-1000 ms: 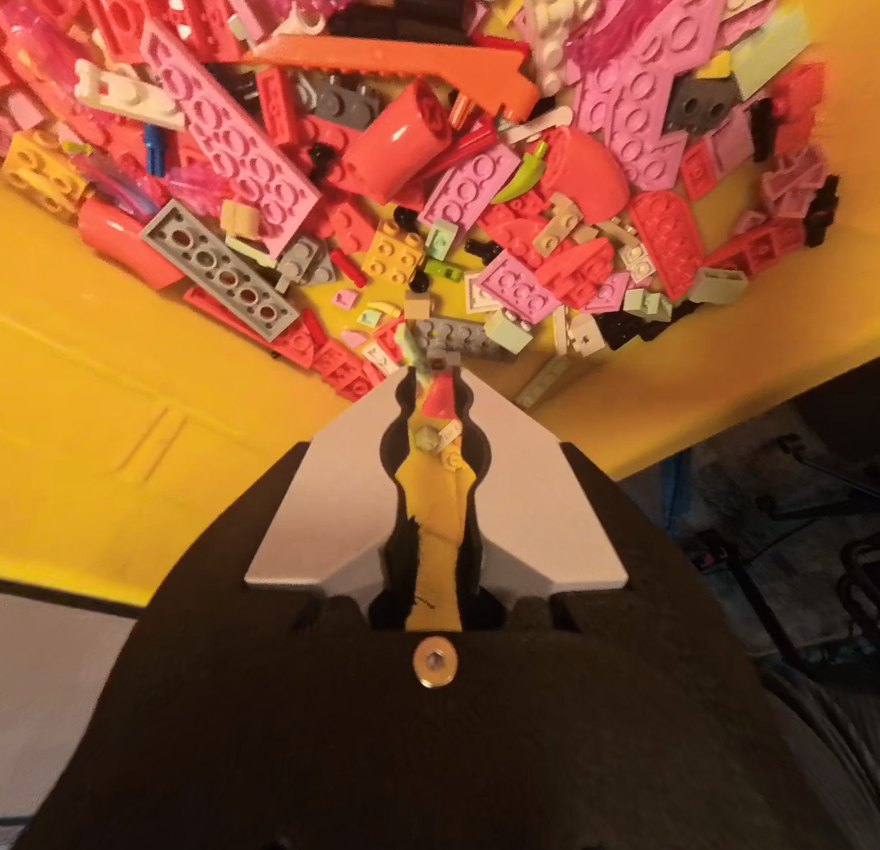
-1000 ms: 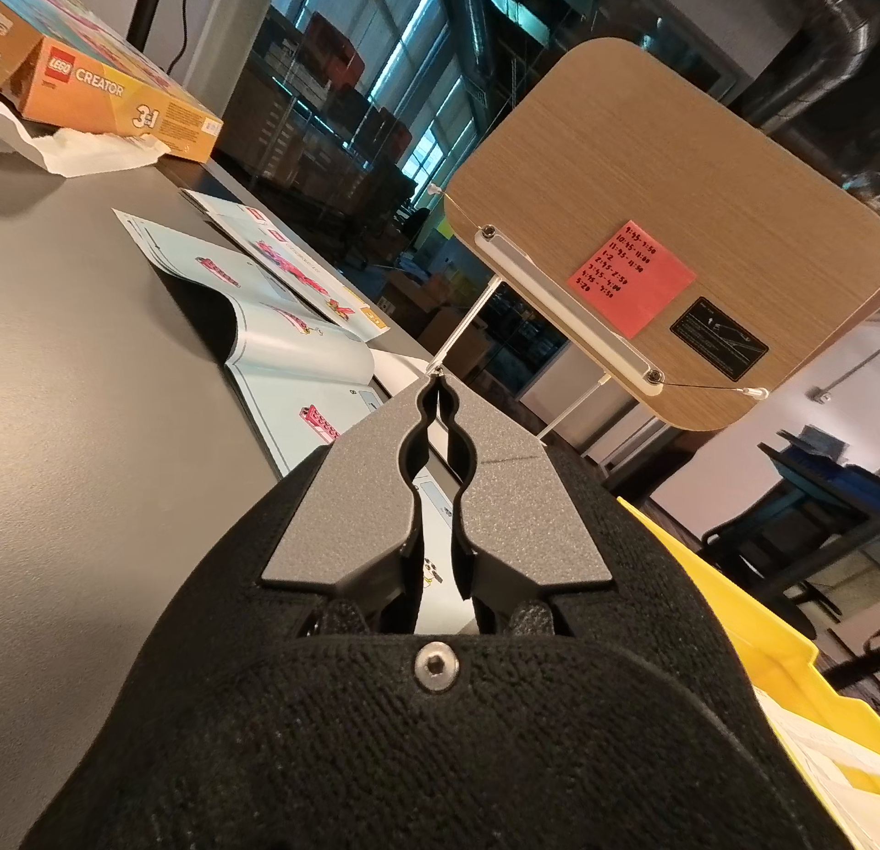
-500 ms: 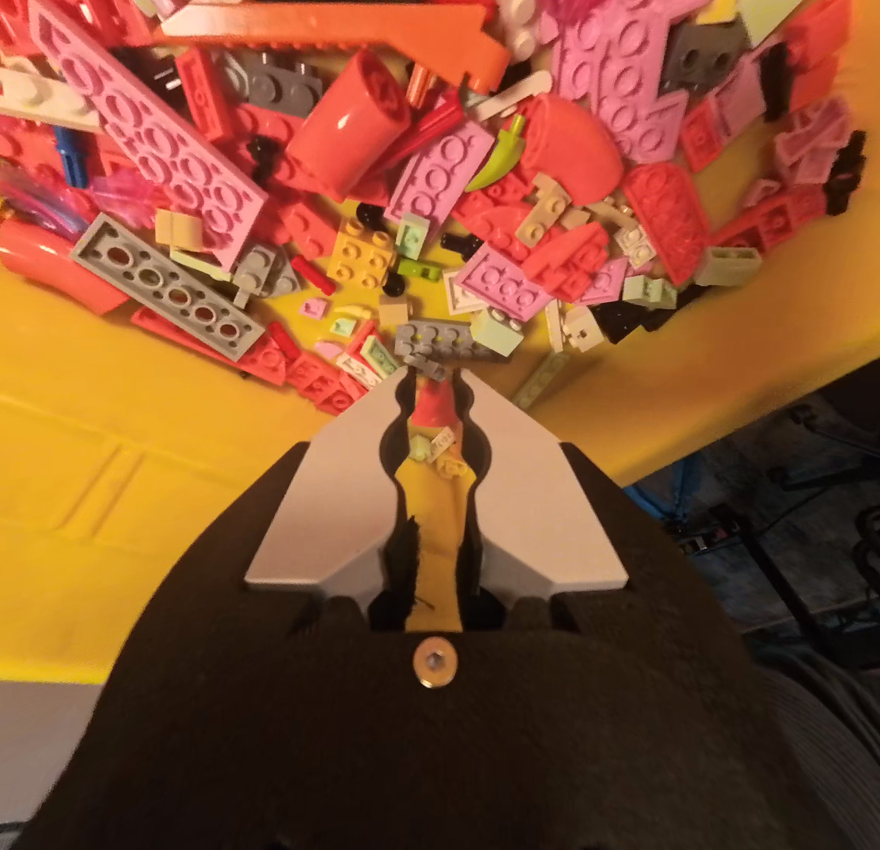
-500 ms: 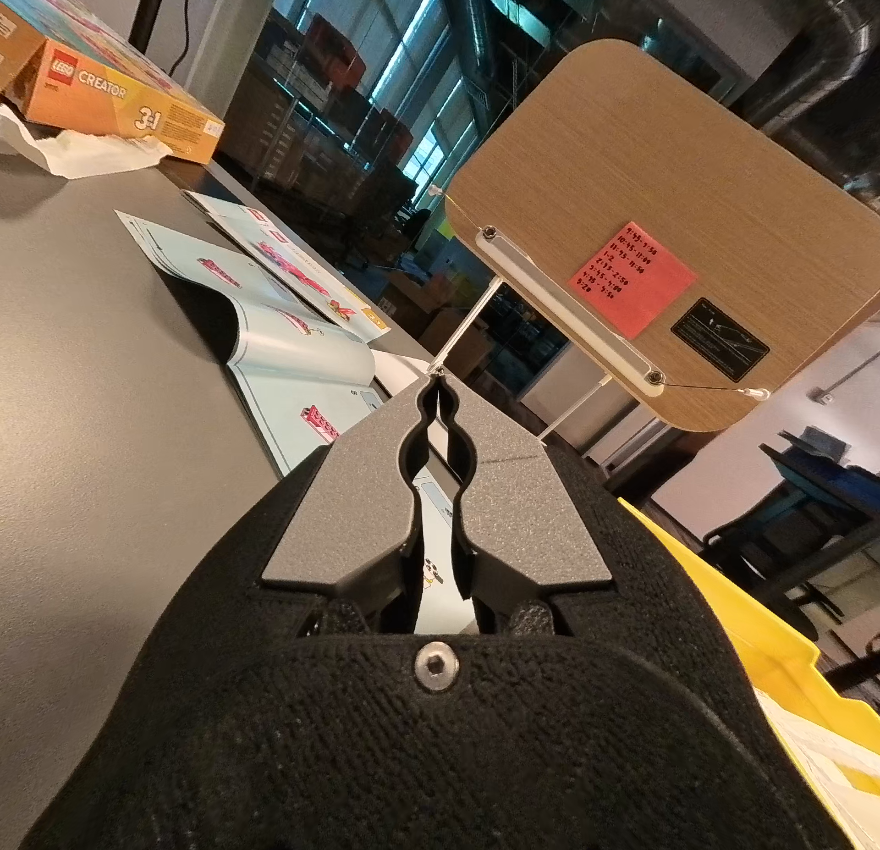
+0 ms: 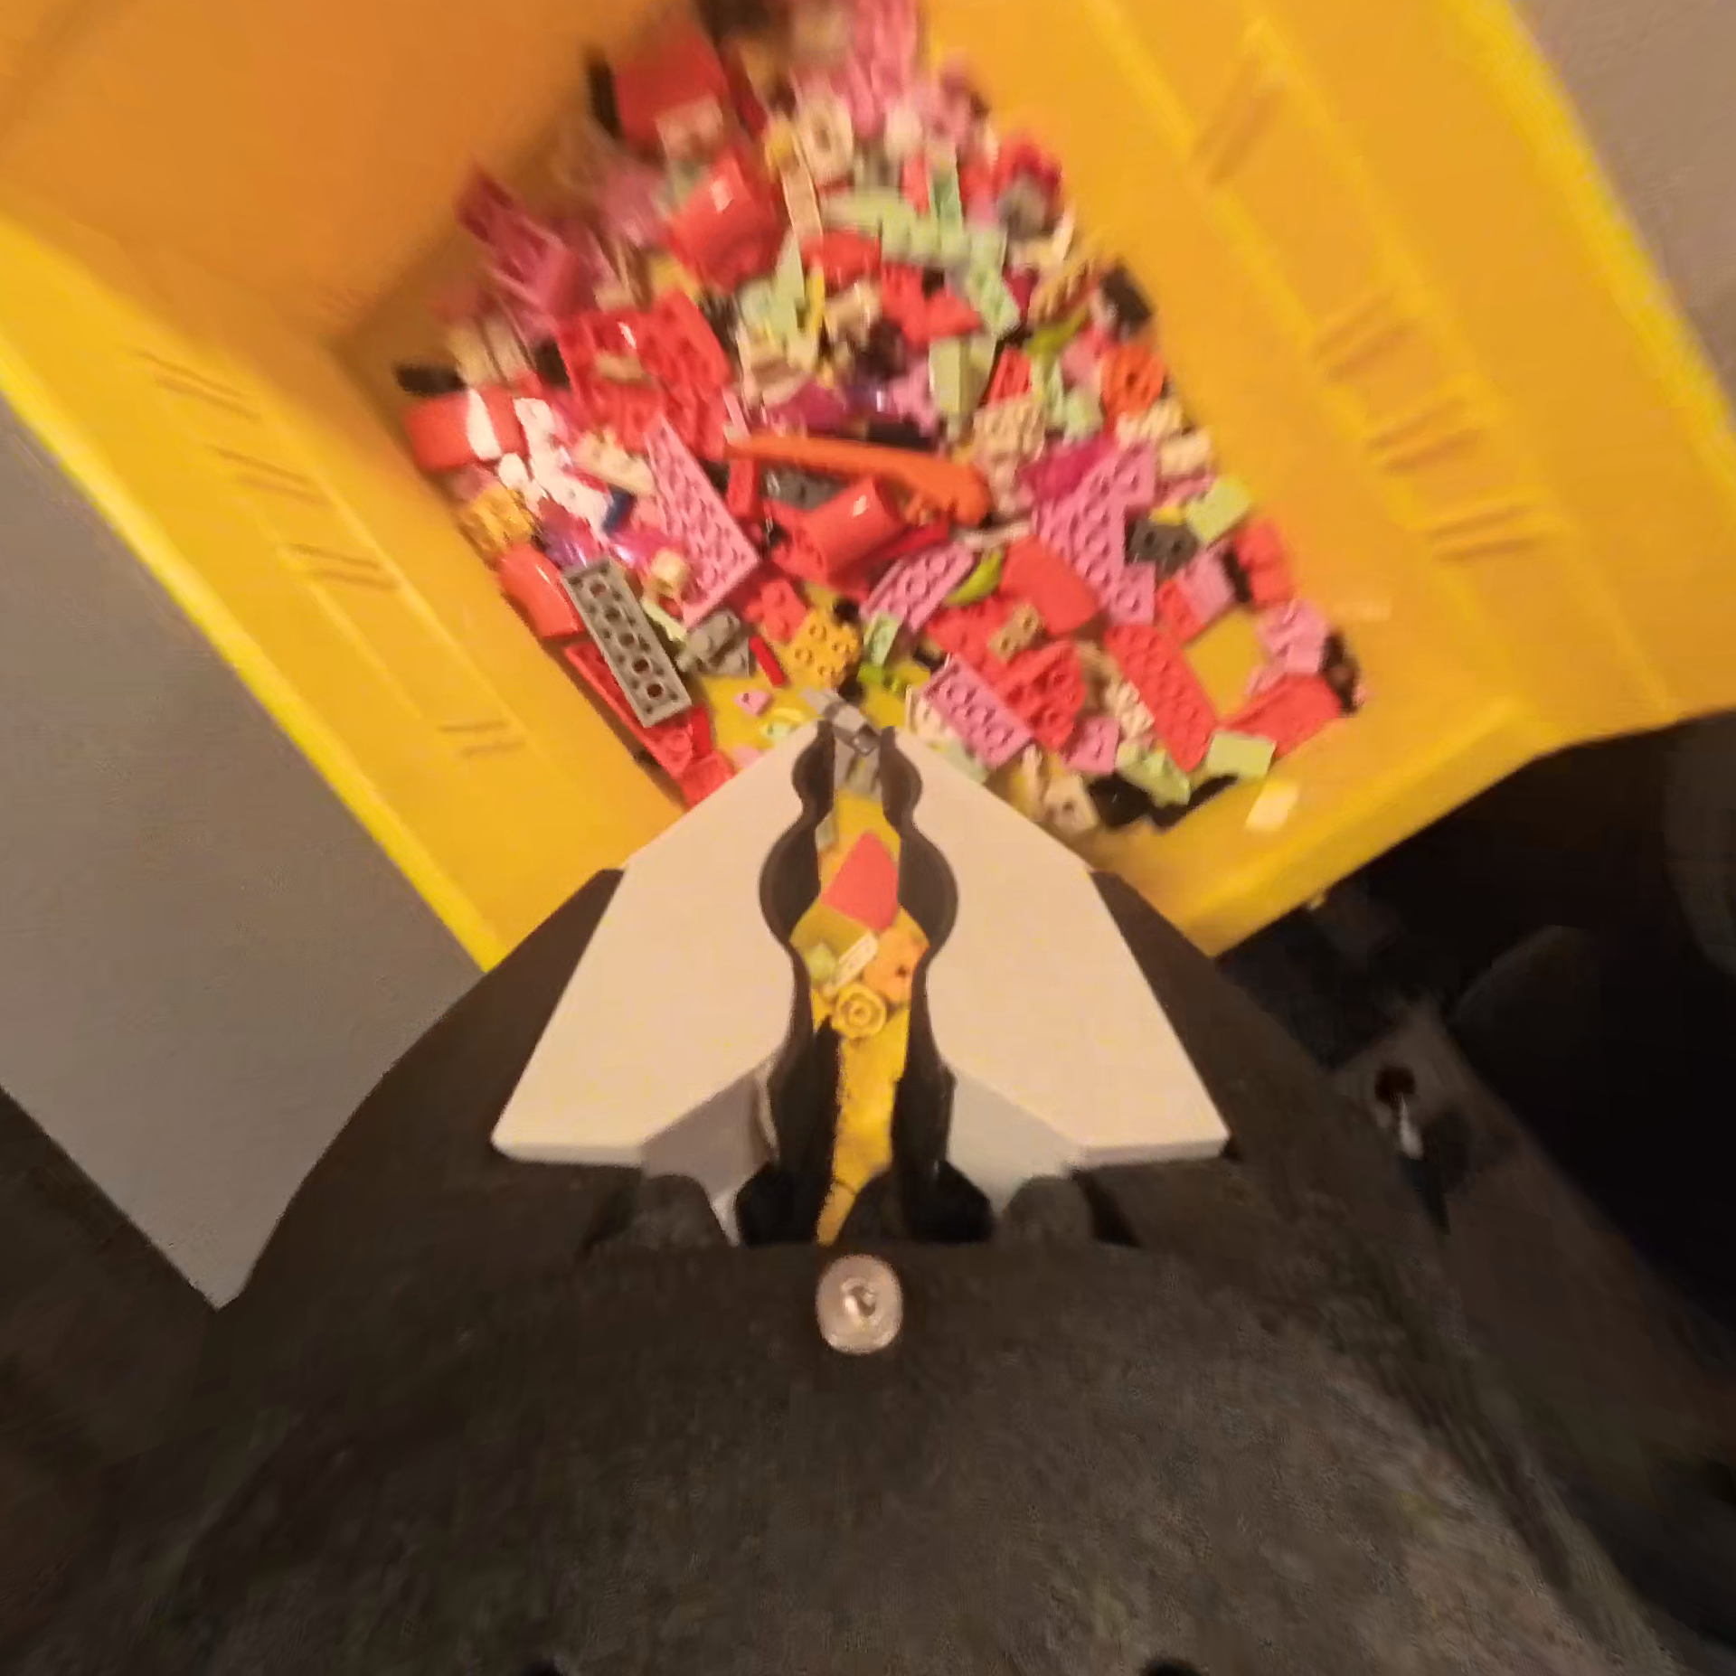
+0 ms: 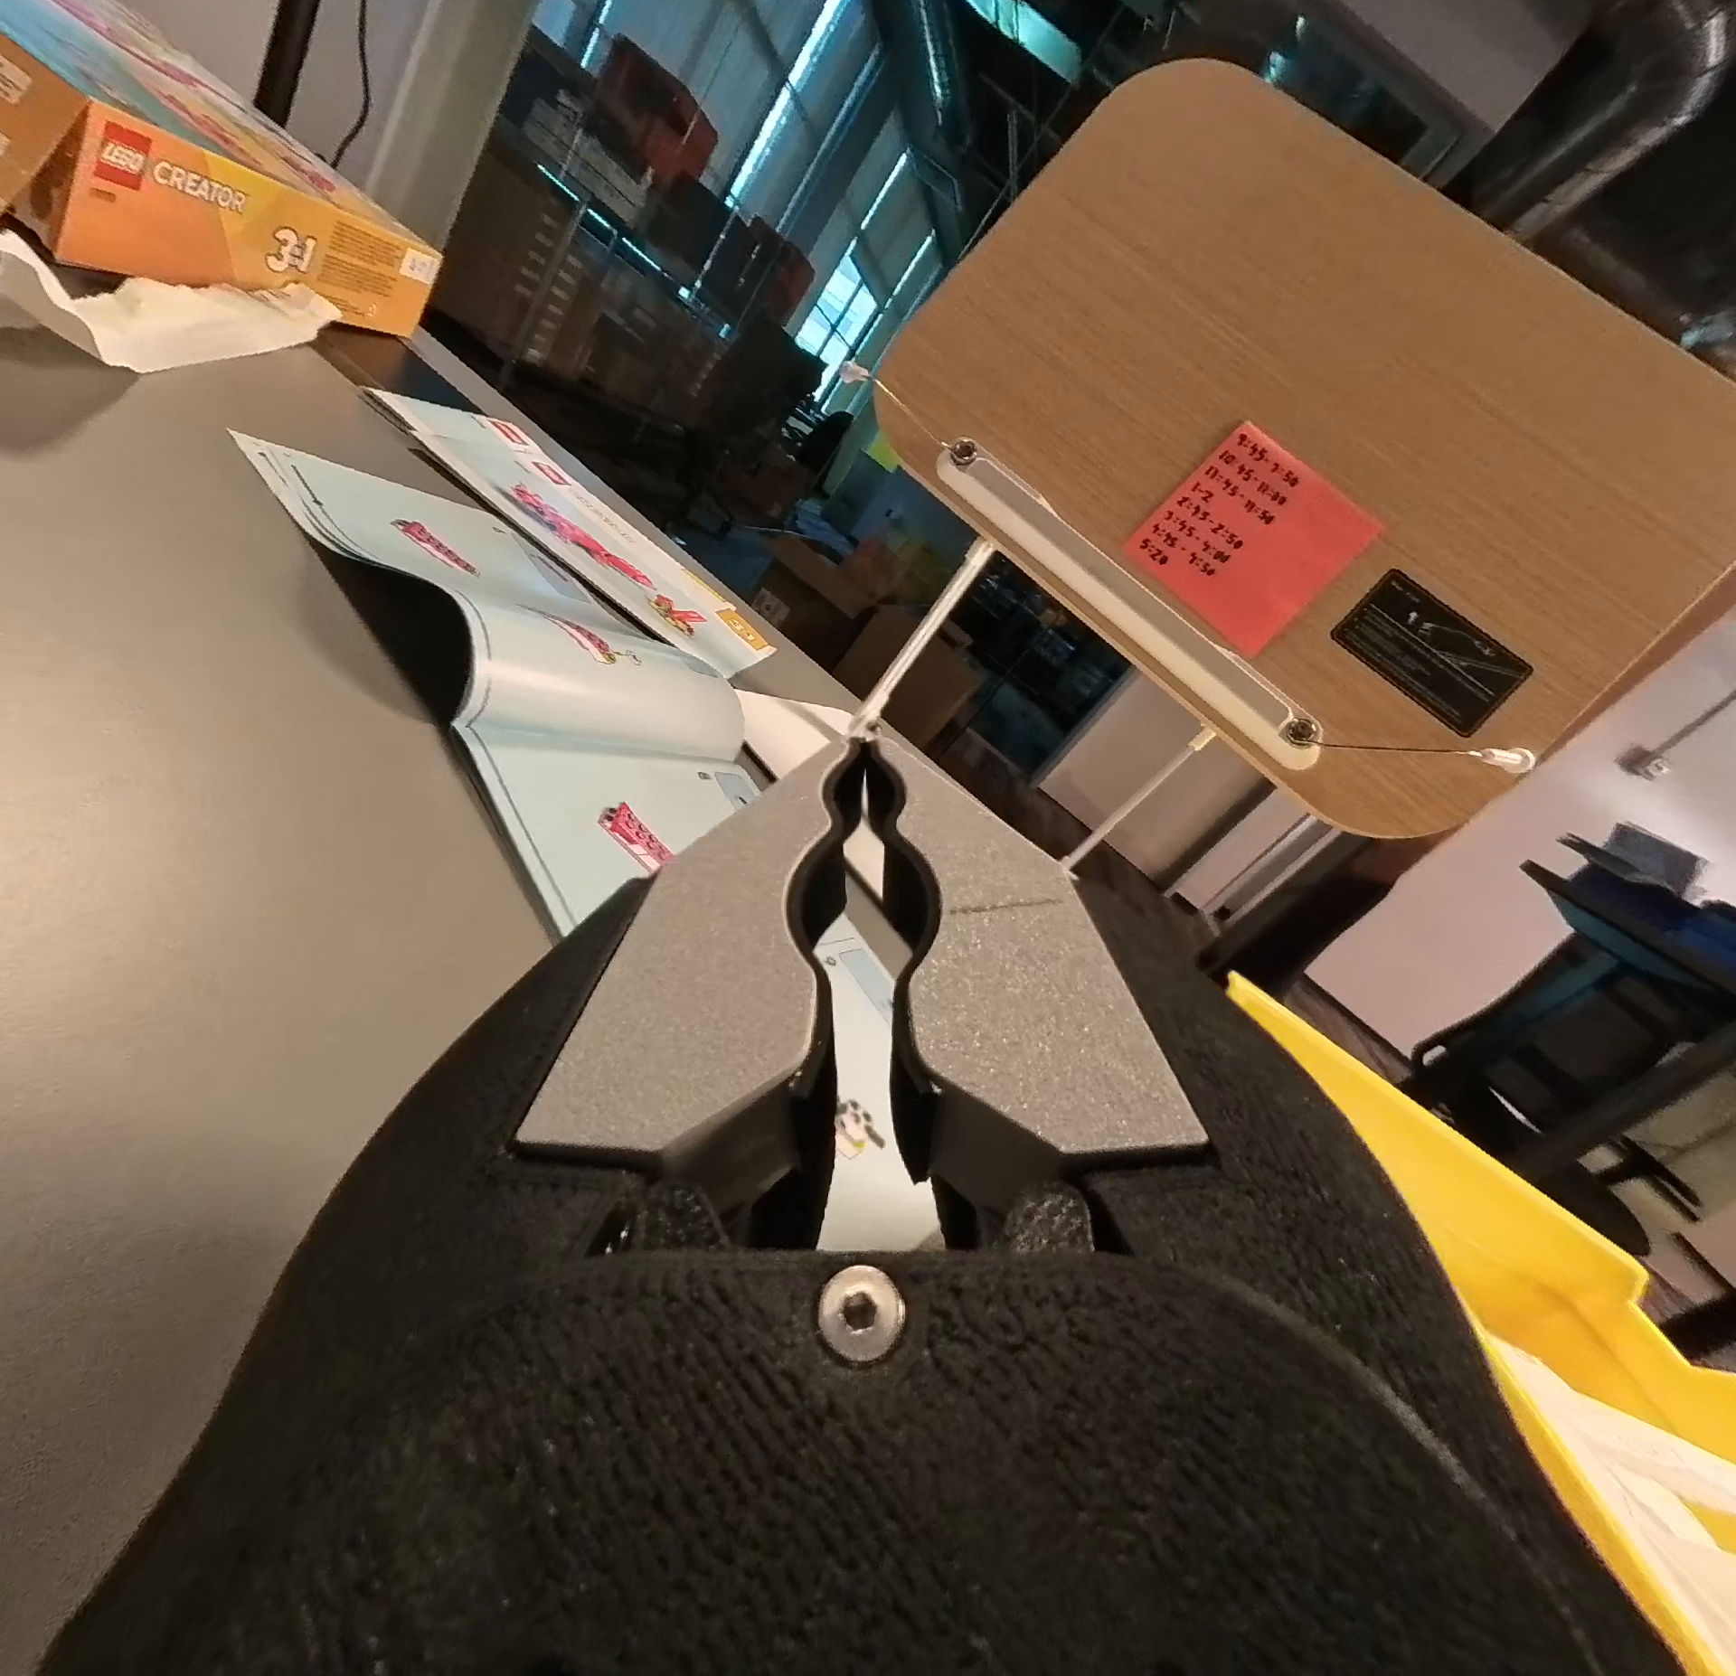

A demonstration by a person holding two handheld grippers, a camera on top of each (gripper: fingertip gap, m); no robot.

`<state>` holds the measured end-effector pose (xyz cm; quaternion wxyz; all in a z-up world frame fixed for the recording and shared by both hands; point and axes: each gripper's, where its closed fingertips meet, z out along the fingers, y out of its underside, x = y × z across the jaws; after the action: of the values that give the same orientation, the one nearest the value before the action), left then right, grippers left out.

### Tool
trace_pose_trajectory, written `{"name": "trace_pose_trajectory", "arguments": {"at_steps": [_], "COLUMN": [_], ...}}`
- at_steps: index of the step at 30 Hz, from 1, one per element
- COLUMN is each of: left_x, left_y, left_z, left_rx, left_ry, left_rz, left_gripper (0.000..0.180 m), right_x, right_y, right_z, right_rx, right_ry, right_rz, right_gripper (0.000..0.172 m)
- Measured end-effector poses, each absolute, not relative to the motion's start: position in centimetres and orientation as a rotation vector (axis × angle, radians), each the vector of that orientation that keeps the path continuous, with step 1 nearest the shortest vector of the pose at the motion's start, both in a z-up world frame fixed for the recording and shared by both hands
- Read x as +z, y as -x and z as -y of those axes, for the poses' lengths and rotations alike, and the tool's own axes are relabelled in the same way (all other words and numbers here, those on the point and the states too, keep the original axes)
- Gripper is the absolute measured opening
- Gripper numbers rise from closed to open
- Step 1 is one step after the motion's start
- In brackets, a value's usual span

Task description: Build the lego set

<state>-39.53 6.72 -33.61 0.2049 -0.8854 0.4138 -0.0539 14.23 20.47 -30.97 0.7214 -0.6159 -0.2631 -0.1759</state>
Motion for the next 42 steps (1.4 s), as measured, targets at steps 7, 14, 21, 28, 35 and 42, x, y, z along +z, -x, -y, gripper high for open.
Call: {"name": "trace_pose_trajectory", "arguments": {"at_steps": [7,14,21,28,35,42], "left_x": [-25.8,-23.0,-27.0,-30.1,-29.2,-29.2], "left_y": [31.0,14.6,3.0,-0.8,-0.8,-1.4], "left_z": [-6.6,-5.0,-8.6,-13.3,-11.0,-10.4], "left_rx": [-0.432,-0.701,-0.514,-0.466,-0.509,-0.427], "left_ry": [2.122,1.769,1.473,1.330,1.196,1.157], "left_rz": [-0.545,-0.680,-0.896,-0.961,-0.981,-1.025], "left_gripper": [0.009,0.009,0.008,0.008,0.008,0.008], "right_x": [-30.8,-30.8,-30.3,-30.8,-30.8,-29.8], "right_y": [-11.9,-8.0,-7.0,-6.9,-3.8,-2.4], "right_z": [-19.6,-15.9,-12.7,-12.8,-11.3,-10.1], "right_rx": [-0.317,-0.152,0.001,0.121,0.695,1.347], "right_ry": [1.310,1.225,1.182,1.272,1.429,1.536], "right_rz": [0.658,0.800,0.828,0.813,0.737,0.487], "right_gripper": [0.000,0.000,0.000,0.000,0.006,0.025]}}
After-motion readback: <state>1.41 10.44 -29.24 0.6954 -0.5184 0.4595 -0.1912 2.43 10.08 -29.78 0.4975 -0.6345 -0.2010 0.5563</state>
